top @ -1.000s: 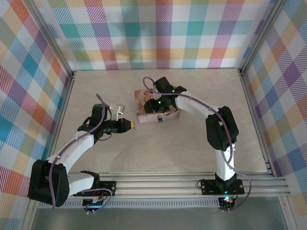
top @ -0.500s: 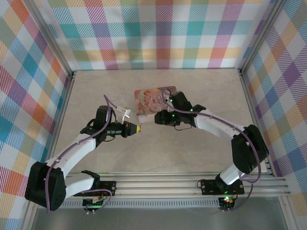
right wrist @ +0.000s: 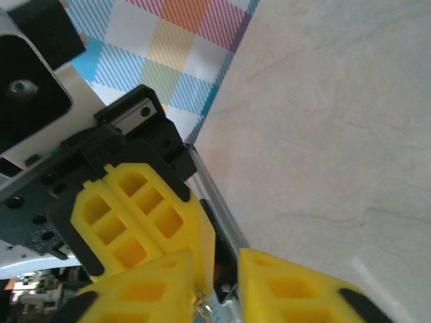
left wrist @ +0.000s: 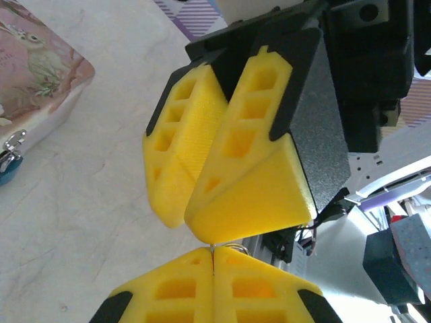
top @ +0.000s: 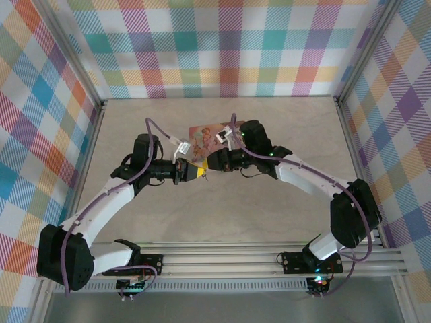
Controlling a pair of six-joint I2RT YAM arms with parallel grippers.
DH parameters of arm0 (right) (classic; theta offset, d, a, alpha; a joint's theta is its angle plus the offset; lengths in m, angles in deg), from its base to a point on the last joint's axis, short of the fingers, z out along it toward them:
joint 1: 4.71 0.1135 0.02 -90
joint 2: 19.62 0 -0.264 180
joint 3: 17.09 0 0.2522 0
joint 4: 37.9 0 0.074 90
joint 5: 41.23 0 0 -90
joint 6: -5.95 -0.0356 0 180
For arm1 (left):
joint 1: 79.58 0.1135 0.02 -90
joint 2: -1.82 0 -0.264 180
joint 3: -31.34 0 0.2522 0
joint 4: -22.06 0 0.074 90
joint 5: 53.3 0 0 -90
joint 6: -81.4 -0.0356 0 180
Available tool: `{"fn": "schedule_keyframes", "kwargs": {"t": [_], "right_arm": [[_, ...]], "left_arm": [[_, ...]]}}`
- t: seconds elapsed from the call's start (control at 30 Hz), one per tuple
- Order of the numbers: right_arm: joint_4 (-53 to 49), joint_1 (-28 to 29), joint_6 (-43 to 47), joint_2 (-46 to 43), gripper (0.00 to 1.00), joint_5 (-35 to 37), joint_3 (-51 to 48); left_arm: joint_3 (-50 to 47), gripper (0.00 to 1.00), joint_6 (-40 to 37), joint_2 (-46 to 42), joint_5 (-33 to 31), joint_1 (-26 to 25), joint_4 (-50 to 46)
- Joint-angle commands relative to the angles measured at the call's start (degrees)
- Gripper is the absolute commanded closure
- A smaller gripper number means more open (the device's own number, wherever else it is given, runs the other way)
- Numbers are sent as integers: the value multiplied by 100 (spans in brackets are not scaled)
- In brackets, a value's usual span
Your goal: Unlock a padlock with a key
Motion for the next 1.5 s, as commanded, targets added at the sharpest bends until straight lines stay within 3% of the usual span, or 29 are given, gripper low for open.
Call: {"fn": "schedule_keyframes", "kwargs": {"t": [0.0,0.1,0.2,0.23,0.3,0.43,0.63,0.8,0.97,1.47], "right_arm": [[211,-10,22,-80,85,-295,121],[332,-18,-14,-90,100,-349,82],[433,-33,-9,-138,100,-300,18],[465,-34,1,-177,100,-242,-12],[519,-49,57,-303,100,-51,-74],[272,-62,481,-550,100,417,-26],[187,-62,780,-663,100,465,140],[475,-71,607,-567,100,242,152],[689,-79,455,-520,100,141,130],[1136,-150,83,-607,100,196,-59]], "left_arm": [[214,100,-256,4,387,-91,-349],[258,100,-345,20,351,-100,-515],[252,100,-298,1,116,-100,-516],[256,94,-215,-17,-12,-100,-518],[230,70,59,-97,-301,-91,-506],[-96,56,1175,-335,-587,50,342],[-846,56,3206,-478,-515,87,2906],[-1154,56,3950,-604,-583,76,4095],[-1274,59,4258,-707,-706,2,4629],[-1353,63,4294,-397,-616,-266,4742]]}}
